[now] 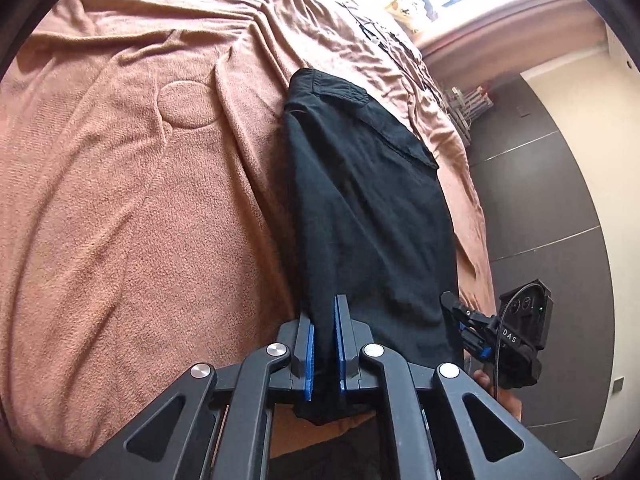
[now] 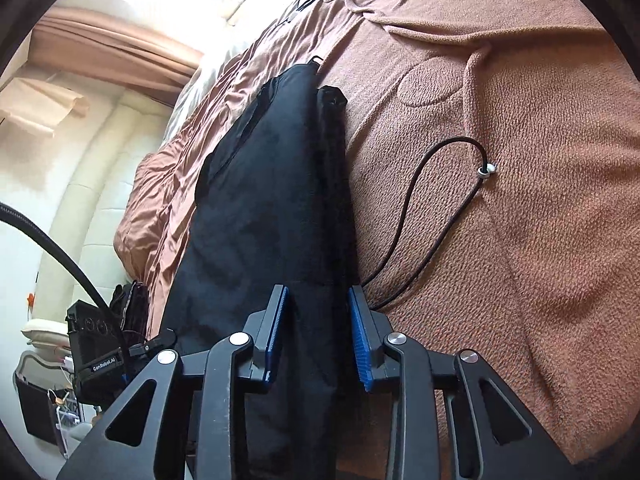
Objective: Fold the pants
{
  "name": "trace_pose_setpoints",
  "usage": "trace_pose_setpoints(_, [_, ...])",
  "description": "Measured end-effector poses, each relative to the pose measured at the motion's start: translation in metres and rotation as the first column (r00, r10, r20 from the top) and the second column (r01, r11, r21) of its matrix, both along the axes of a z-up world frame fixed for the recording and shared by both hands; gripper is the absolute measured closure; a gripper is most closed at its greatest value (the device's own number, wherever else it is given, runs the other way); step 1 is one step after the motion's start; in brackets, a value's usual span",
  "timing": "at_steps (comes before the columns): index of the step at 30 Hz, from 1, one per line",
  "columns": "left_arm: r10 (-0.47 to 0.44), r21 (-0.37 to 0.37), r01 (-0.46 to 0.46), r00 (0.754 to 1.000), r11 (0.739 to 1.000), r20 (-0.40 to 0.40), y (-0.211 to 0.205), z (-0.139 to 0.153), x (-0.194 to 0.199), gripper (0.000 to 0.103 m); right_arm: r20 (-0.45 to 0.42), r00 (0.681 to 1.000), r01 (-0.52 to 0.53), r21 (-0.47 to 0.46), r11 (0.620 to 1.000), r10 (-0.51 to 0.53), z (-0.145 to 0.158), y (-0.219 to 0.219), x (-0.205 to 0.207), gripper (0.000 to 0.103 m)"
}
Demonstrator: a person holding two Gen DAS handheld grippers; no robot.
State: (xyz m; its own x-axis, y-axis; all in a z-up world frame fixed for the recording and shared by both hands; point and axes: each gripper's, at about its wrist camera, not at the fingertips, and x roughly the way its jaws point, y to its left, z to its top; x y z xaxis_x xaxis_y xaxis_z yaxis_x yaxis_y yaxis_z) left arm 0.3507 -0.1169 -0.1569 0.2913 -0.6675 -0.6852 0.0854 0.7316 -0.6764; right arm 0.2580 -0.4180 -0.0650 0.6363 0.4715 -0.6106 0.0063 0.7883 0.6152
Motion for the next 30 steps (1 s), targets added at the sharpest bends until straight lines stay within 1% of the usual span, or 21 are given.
trace_pose_setpoints(4, [0.027, 0.001, -0.027, 1.000, 1.000, 0.002, 0.022, 0.001, -0.005, 0.095, -0.011, 1.000, -0.020, 0.019, 1.000, 0.021, -0.004, 0.011, 0.002, 0.076])
trace_pose_setpoints(9, [0.054, 0.003, -0.054, 0.999, 0.999, -0.001, 0.047, 0.001, -0.014, 0.095, -0.022, 0.998, -0.062, -0.006, 0.998, 0.062, -0.006, 0.036, 0.006, 0.076])
trace_pose_setpoints(16, [0.090, 0.001, -0.090, 0.996, 0.996, 0.007, 0.077, 0.004, -0.026, 0.095, -0.036, 0.995, -0.093, -0.025, 0.995, 0.093, -0.007, 0.063, 0.013, 0.076])
trace_pose_setpoints(20, [0.106, -0.003, -0.106, 0.994, 0.994, 0.000, 0.096, -0.002, -0.035, 0.095, -0.044, 0.993, -0.115, -0.042, 0.992, 0.114, -0.010, 0.079, 0.015, 0.076])
trace_pose_setpoints(25, [0.119, -0.016, -0.119, 0.993, 0.993, -0.017, 0.112, -0.007, -0.044, 0.095, -0.065, 0.988, -0.144, -0.043, 0.989, 0.141, -0.013, 0.093, 0.018, 0.076])
trace_pose_setpoints(30, [0.114, 0.013, -0.114, 0.993, 0.993, -0.029, 0.107, -0.007, -0.041, 0.091, -0.083, 0.982, -0.172, -0.062, 0.983, 0.167, -0.012, 0.100, 0.023, 0.076])
